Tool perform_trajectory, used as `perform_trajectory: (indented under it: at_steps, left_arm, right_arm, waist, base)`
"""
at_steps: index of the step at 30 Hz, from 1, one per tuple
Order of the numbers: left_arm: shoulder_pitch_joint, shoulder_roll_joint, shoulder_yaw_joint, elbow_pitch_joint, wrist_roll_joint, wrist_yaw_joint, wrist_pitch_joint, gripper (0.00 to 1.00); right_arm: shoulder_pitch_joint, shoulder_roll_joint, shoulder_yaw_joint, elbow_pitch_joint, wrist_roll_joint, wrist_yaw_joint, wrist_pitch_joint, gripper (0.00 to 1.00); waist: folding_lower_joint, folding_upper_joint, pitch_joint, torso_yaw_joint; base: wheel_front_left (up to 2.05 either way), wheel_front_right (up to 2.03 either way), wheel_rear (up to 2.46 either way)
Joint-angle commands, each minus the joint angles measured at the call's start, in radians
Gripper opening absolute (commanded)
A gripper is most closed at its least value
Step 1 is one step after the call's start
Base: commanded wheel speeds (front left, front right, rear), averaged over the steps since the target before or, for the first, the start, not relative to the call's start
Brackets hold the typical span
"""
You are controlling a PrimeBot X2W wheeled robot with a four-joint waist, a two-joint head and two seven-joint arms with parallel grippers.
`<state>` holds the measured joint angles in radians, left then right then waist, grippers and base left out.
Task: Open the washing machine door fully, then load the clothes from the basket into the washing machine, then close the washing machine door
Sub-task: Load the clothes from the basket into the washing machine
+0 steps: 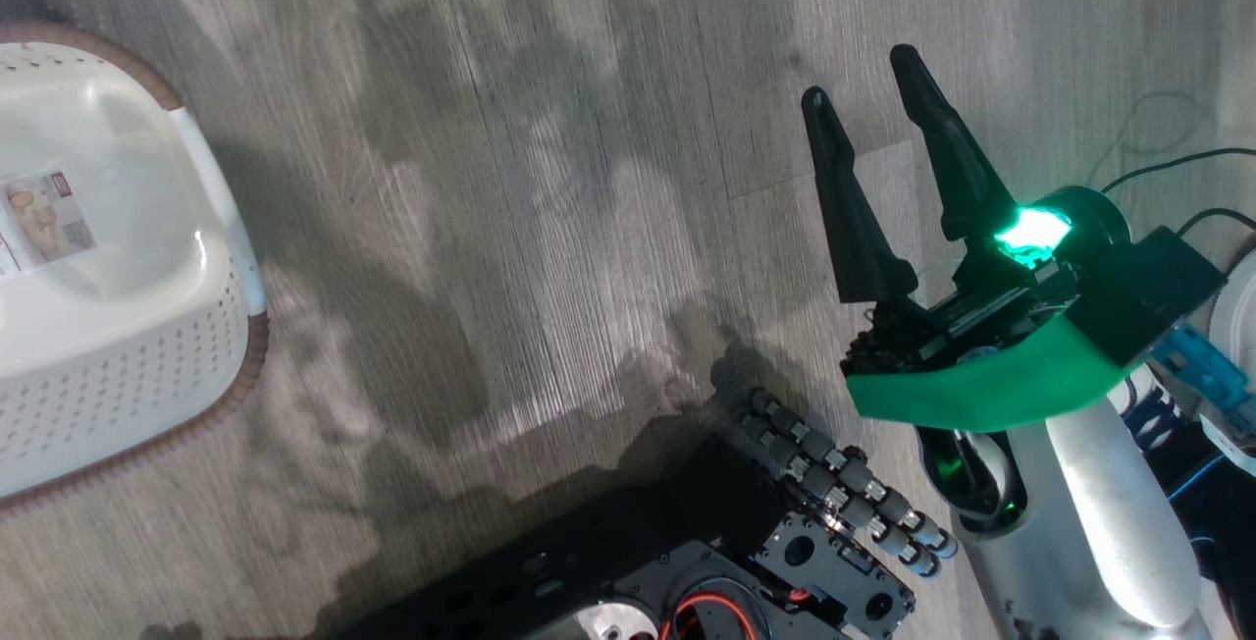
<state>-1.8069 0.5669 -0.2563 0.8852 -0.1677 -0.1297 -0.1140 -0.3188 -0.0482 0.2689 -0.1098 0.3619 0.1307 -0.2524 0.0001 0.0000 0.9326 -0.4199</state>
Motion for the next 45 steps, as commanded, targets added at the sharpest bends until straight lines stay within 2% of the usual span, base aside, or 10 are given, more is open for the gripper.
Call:
perform_trajectory:
  at_steps: [1,9,10,11,16,23,31,36,45]
  left_arm:
    - [-0.049,0.04,-0.007,-0.015,0.001,-0.001,-0.009,0.0]
    - [-0.069,0.028,-0.04,0.069,0.001,-0.001,-0.046,0.0]
    - [-0.069,0.026,-0.044,0.077,0.001,-0.001,-0.051,0.44]
    - [-0.069,0.025,-0.048,0.083,0.002,-0.001,-0.056,1.0]
    - [-0.059,0.011,-0.057,0.12,-0.009,0.0,-0.074,1.0]
    - [-0.008,-0.03,-0.056,0.147,-0.044,0.0,-0.116,1.0]
    - [0.163,-0.094,-0.057,0.153,-0.102,-0.001,-0.146,1.0]
    - [0.341,-0.14,-0.02,0.048,-0.136,0.005,-0.147,1.0]
    - [0.767,-0.202,0.029,-0.186,-0.136,0.018,-0.148,1.0]
  right_arm:
    - [0.022,-0.002,0.013,-0.03,0.005,0.0,-0.009,1.0]
    - [0.018,-0.002,0.016,-0.026,0.008,0.0,-0.009,1.0]
    - [0.018,-0.002,0.014,-0.025,0.007,0.0,-0.009,1.0]
    - [0.017,-0.002,0.012,-0.024,0.007,0.0,-0.009,1.0]
    - [0.013,-0.002,0.001,-0.022,-0.002,0.0,-0.009,1.0]
    - [0.014,-0.002,-0.034,-0.022,-0.038,0.0,-0.009,1.0]
    - [0.032,-0.002,-0.089,-0.016,-0.109,0.0,-0.009,1.0]
    - [0.056,-0.002,-0.123,-0.005,-0.156,0.0,-0.009,1.0]
    - [0.108,-0.002,-0.153,0.032,-0.206,0.0,-0.009,1.0]
  waist:
    - [-0.0001,0.0,0.002,-0.001]
    - [-0.0001,0.0,0.001,-0.007]
    - [-0.0001,0.0,0.0,-0.006]
    - [-0.0001,0.0,-0.002,-0.005]
    - [-0.0001,0.0,-0.018,0.006]
    - [-0.0001,0.0,-0.068,0.056]
    - [-0.0001,0.0,-0.193,0.145]
    - [-0.0001,0.0,-0.3,0.209]
    - [-0.0001,0.0,-0.519,0.286]
  base:
    - [0.0,0.0,0.0]
    - [0.0,0.0,0.0]
    - [0.0,0.0,0.0]
    - [0.0,0.0,0.0]
    - [0.0,0.0,0.0]
    - [0.0,0.0,0.0]
    - [0.0,0.0,0.0]
    - [0.0,0.0,0.0]
    - [0.0,0.0,0.0]
